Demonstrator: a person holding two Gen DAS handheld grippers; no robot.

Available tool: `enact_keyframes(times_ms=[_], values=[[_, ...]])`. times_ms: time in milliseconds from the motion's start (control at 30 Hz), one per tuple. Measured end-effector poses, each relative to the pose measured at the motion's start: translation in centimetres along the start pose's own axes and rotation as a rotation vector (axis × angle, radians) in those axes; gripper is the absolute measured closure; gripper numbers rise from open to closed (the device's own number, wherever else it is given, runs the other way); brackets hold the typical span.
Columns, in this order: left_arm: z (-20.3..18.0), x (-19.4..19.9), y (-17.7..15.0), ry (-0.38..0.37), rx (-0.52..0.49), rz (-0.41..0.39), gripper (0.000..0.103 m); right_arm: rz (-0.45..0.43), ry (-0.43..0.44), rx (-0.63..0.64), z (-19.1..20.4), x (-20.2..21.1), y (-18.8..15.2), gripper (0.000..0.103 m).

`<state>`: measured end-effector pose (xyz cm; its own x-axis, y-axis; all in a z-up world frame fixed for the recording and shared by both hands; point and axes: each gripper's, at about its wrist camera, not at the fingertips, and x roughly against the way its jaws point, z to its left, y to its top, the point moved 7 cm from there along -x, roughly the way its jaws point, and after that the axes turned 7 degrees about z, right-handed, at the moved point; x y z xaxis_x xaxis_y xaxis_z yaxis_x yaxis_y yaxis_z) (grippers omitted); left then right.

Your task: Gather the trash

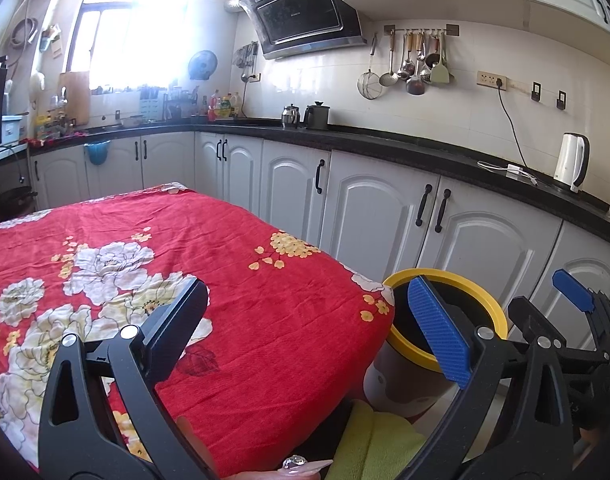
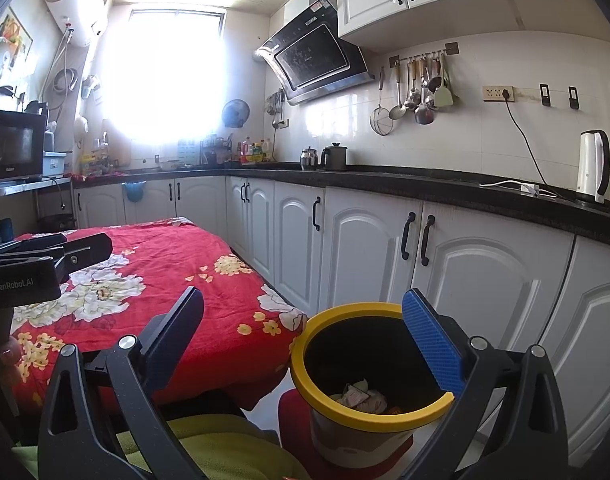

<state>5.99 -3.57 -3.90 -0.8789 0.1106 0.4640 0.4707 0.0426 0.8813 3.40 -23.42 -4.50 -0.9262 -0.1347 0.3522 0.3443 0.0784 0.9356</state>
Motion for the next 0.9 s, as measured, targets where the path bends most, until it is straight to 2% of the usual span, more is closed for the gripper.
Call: enact_keyframes(times_ms=[900], values=[[0.02, -0.41, -0.37, 0.011, -0.017, 0.014, 0.011, 0.001, -0.001, -0.007, -0.26, -0.06, -0.15, 0.006]])
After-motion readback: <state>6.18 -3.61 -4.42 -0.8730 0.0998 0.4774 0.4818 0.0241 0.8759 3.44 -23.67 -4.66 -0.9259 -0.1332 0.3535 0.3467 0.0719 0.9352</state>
